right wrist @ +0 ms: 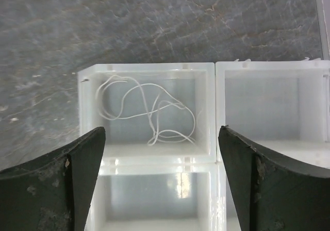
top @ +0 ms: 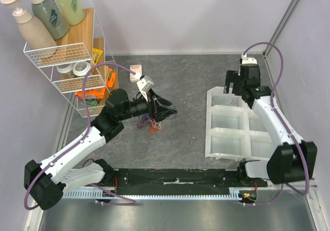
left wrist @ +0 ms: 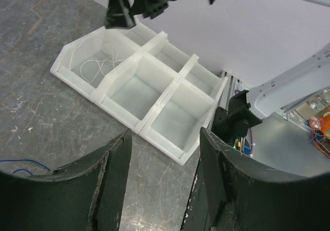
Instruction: Untangle the cables
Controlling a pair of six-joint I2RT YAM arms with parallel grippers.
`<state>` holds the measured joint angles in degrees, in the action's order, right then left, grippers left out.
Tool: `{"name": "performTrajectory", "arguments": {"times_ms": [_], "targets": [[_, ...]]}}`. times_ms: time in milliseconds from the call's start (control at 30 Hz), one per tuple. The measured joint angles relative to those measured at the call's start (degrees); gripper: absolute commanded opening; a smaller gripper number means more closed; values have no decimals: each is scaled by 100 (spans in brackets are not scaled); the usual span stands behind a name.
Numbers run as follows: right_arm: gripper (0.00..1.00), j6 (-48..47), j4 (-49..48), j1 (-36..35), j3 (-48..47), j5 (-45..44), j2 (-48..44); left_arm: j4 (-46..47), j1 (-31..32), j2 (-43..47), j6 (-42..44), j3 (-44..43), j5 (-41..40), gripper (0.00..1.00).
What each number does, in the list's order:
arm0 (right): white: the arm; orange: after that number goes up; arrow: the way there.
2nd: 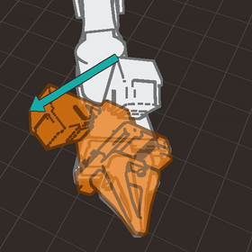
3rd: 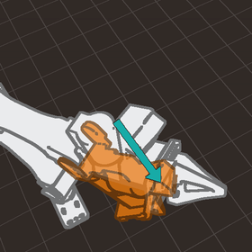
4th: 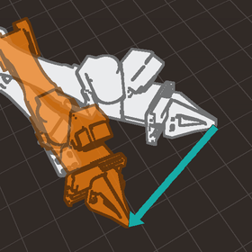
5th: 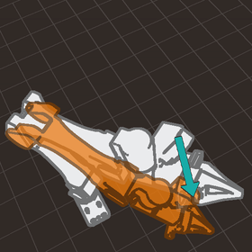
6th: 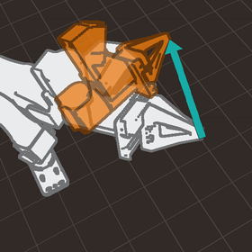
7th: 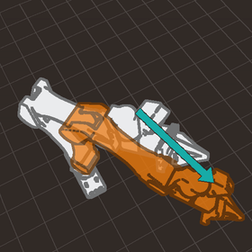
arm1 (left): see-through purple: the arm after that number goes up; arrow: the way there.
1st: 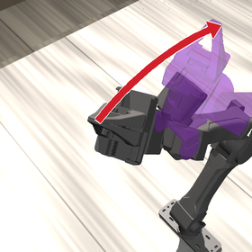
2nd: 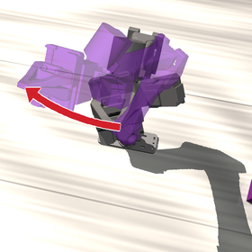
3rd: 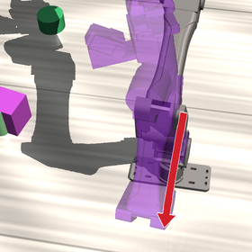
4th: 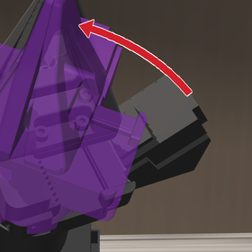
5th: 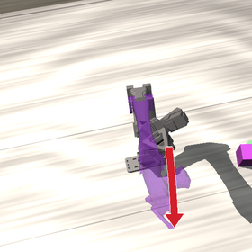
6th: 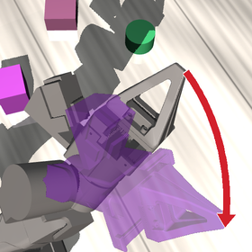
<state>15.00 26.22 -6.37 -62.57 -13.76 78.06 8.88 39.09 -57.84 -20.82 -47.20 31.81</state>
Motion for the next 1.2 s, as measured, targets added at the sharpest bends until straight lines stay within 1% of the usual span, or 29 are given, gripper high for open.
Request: {"name": "performTrajectory", "arguments": {"times_ms": [100,200,267,333,433,467,533,600,700,800,867,1067,1200], "targets": [[98,-4,74,57,2,354,-525,-24,2,4,-2,0,-168,59],[88,37,42,81,31,942,-918,-131,4,24,-15,0,-520,62],[86,192,-96,-22,52,1403,-1051,-273,4,55,-57,0,-935,63],[84,393,-291,-424,101,1572,-1062,-455,4,111,-109,0,-1458,63],[77,822,-782,-1696,249,1569,-883,-754,4,203,-190,0,-2358,63],[73,962,-1016,-2068,321,1611,-774,-833,2,225,-210,0,-2601,63],[68,1193,-1434,-2594,437,1652,-450,-1010,-2,286,-251,0,-3119,63],[68,1322,-1799,-2879,417,1633,146,-1086,-2,345,-278,0,-3482,62],[67,1220,-1950,-3156,33,1523,1281,-1097,-4,391,-326,7,-3794,57],[66,1051,-1878,-3327,-415,1390,2277,-1141,-9,382,-433,24,-3974,54],[68,927,-1757,-3375,-619,1322,2673,-1191,-9,387,-487,44,-4039,54],[68,531,-1523,-3392,-1069,984,3228,-1145,-11,730,-511,295,-4111,54],[60,223,-1502,-3397,-1207,835,3451,-999,-11,968,-509,348,-4133,54]]}}
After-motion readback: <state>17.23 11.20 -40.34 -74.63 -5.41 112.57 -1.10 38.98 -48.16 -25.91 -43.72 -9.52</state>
